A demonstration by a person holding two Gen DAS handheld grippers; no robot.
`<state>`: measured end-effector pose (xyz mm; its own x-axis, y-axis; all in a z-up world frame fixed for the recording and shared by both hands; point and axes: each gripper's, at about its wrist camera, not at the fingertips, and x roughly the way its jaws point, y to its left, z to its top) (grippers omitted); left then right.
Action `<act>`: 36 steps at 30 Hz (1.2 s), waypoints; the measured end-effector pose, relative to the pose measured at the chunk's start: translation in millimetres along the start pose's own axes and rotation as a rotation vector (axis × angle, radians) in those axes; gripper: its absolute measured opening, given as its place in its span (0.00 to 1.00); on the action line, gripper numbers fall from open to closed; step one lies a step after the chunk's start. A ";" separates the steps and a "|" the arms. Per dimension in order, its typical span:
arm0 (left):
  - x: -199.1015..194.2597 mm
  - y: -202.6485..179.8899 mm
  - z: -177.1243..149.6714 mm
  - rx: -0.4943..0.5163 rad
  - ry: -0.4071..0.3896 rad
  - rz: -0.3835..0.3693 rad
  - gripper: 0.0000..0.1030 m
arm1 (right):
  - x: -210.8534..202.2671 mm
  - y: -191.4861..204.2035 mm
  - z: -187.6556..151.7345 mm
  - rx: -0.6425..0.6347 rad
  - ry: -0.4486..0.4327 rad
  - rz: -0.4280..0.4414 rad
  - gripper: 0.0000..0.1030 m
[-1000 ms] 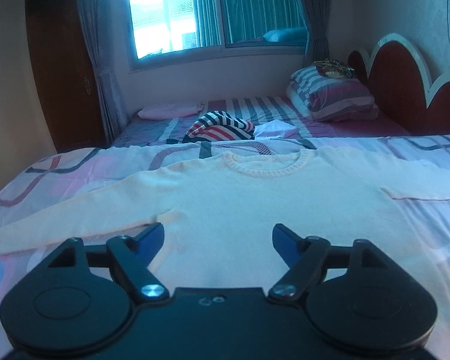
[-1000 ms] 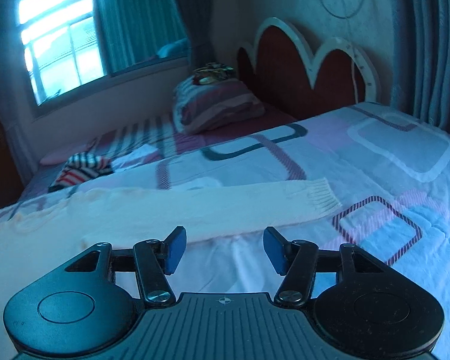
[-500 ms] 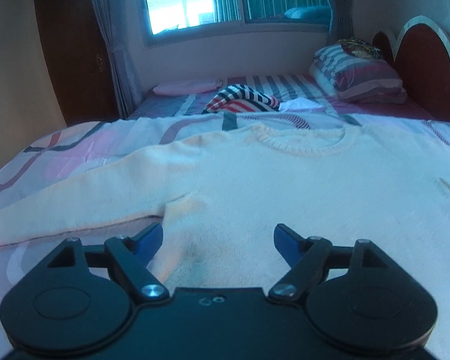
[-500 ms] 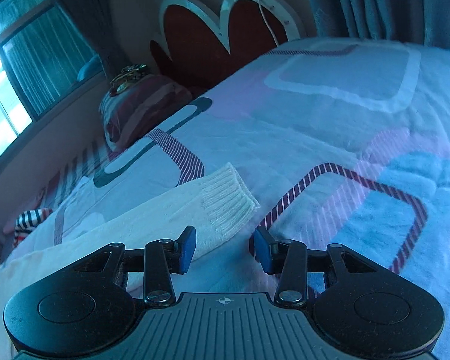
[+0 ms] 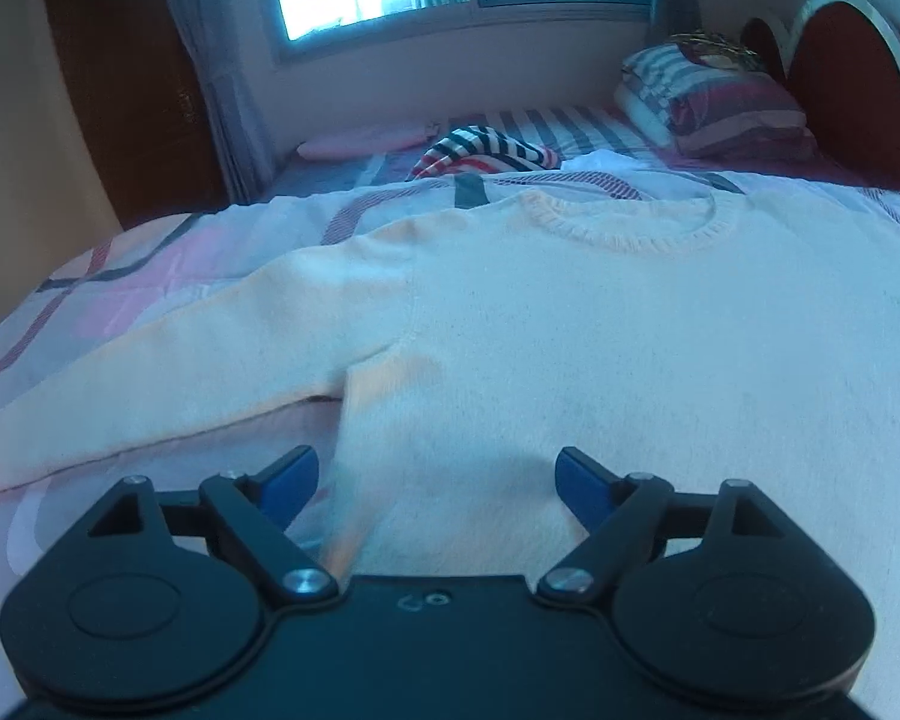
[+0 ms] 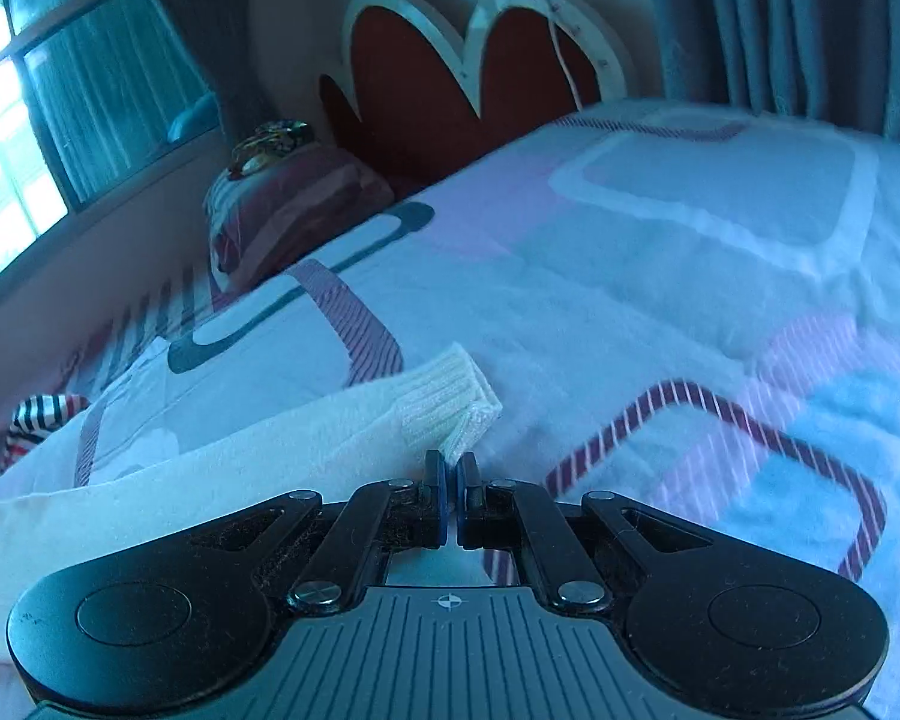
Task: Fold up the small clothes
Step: 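Reach the right tool to the sweater sleeve cuff and close on it, then carry the cuff across the sweater body with the right tool and open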
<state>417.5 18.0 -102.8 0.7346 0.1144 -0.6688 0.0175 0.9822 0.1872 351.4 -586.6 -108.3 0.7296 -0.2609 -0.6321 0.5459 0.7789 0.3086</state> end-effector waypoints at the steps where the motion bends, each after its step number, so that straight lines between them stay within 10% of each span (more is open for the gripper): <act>1: -2.2 1.8 -1.4 0.007 -0.007 0.000 0.83 | -2.2 5.0 -0.2 -0.012 -0.004 0.007 0.02; 13: -7.7 38.9 1.0 -0.075 0.014 0.041 0.80 | -17.0 171.4 -29.7 -0.222 0.003 0.267 0.02; 29: -22.7 71.4 -7.9 -0.184 0.035 0.039 0.74 | -25.2 412.9 -198.8 -0.627 0.156 0.597 0.02; 31: -22.5 70.3 -6.6 -0.187 0.036 0.037 0.74 | -26.7 423.7 -213.7 -0.686 0.127 0.585 0.23; 33: -21.9 66.6 -3.5 -0.187 0.032 0.029 0.74 | -33.2 426.3 -217.9 -0.723 0.109 0.621 0.66; 36: -19.7 53.2 7.5 -0.201 0.012 -0.031 0.72 | -46.3 406.3 -208.5 -0.696 0.026 0.612 0.59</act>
<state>409.0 66.9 -74.3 0.7273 0.0843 -0.6811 -0.0966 0.9951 0.0200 453.6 -139.2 -101.8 0.7952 0.3155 -0.5177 -0.3079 0.9458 0.1033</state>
